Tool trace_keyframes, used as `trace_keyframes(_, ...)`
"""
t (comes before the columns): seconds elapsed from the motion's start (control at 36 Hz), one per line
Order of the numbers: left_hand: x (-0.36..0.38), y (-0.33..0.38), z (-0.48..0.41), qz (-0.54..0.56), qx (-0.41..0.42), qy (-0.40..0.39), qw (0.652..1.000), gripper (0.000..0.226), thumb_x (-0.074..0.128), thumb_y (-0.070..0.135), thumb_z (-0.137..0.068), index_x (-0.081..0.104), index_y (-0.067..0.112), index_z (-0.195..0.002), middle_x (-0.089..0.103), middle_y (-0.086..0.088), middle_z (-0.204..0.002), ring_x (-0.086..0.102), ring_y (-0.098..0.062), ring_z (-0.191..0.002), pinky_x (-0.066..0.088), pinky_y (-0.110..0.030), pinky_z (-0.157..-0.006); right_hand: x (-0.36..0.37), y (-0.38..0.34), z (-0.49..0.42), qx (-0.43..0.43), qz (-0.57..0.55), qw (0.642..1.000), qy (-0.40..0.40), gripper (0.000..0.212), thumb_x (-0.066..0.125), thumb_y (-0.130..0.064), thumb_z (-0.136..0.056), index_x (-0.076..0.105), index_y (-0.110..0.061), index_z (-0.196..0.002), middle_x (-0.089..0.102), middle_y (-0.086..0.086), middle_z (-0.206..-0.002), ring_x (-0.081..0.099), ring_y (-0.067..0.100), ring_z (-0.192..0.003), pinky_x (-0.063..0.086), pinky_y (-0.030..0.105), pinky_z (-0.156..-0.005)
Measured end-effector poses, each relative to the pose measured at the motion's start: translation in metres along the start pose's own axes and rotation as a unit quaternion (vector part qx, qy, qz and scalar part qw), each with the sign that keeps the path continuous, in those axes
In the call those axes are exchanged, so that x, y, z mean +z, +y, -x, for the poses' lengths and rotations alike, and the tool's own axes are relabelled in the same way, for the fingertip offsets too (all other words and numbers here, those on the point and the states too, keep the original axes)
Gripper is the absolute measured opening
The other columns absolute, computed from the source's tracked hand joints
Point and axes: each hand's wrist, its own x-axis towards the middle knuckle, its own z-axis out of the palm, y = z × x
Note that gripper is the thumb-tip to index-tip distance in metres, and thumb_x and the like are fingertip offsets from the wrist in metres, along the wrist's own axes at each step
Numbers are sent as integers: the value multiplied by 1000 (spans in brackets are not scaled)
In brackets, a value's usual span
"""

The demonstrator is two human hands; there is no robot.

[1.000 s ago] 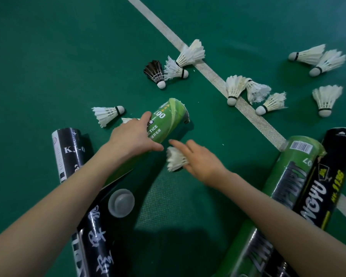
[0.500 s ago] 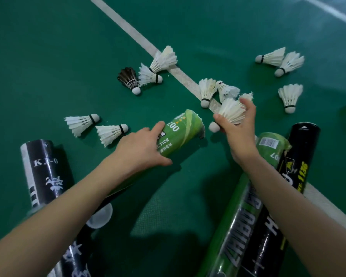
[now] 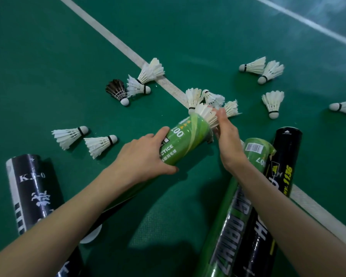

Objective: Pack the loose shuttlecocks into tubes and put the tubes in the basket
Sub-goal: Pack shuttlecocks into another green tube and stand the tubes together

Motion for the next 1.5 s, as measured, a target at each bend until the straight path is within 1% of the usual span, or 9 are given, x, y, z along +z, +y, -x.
trace_keyframes(0.19, -2, 8, -3, -2, 1, 24, 1000, 93, 68, 66, -64, 21, 39, -139, 57, 4, -116, 57, -26, -100, 46, -34, -80, -1, -3, 9, -12, 13, 1000, -7, 49, 22, -50, -101, 51, -29, -134, 55, -19, -125, 52, -9, -109, 36, -2, -87)
trace_keyframes(0.31, -2, 10, -7, -11, -6, 39, 999, 89, 68, 66, -63, 25, 38, -135, 58, 3, -113, 58, -28, -97, 43, -33, -75, 7, 7, 16, 3, -7, 1000, -21, 71, 33, -69, -87, 56, -20, -133, 57, -4, -135, 48, 11, -129, 32, 40, -114)
trace_keyframes(0.5, 2, 10, -11, -14, -9, 16, 1000, 89, 68, 66, -64, 25, 38, -136, 58, 3, -115, 58, -27, -97, 45, -33, -77, -1, 10, 7, 92, 6, 995, -45, 94, 31, -89, -70, 58, -21, -129, 60, -1, -132, 49, 14, -127, 30, 43, -114)
trace_keyframes(0.78, 11, 12, -37, 6, -31, -48, 998, 98, 68, 68, -65, 20, 32, -142, 55, -1, -122, 55, -27, -104, 44, -35, -83, -24, 16, -36, 103, 86, 989, 54, 31, 49, -33, -98, 56, -16, -122, 55, 4, -129, 52, 17, -116, 42, 36, -103)
trace_keyframes(0.97, 12, 10, -47, -5, -30, -78, 996, 97, 69, 69, -65, 22, 31, -140, 56, -1, -121, 56, -25, -100, 46, -34, -81, -40, 11, -76, 50, 206, 964, 162, 66, 59, -17, -91, 26, -27, -148, 15, 4, -157, 15, 25, -143, 19, 44, -117)
trace_keyframes(1.08, 14, 10, -48, -4, -25, -88, 996, 100, 69, 69, -65, 18, 31, -143, 54, -2, -122, 55, -26, -103, 47, -36, -85, -48, 12, -98, 107, 263, 954, 96, 51, 60, -23, -90, 46, -32, -138, 16, 6, -157, 14, 31, -144, 15, 47, -117)
trace_keyframes(1.28, 17, 5, -47, -3, -37, -92, 995, 103, 69, 70, -64, 16, 32, -144, 54, -1, -122, 55, -25, -104, 46, -34, -85, -54, 15, -93, 97, 253, 958, 96, 32, 61, -17, -91, 60, -14, -122, 54, 4, -132, 54, 22, -115, 43, 24, -87)
trace_keyframes(1.39, 20, 9, -46, -1, -32, -95, 995, 103, 69, 70, -64, 15, 33, -144, 54, 0, -123, 56, -24, -105, 45, -34, -84, -58, 14, -77, 21, 249, 952, 177, 8, 61, -13, -89, 62, -18, -94, 59, 1, -114, 55, 18, -104, 41, 27, -86)
trace_keyframes(1.5, 22, 17, -44, 3, -22, -101, 995, 105, 68, 71, -63, 14, 34, -145, 53, 0, -126, 55, -24, -108, 46, -34, -89, -64, 8, -56, -29, 164, 975, 149, 30, 60, -10, -88, 54, -22, -115, 49, -6, -86, 44, 7, -66, 39, 13, -58)
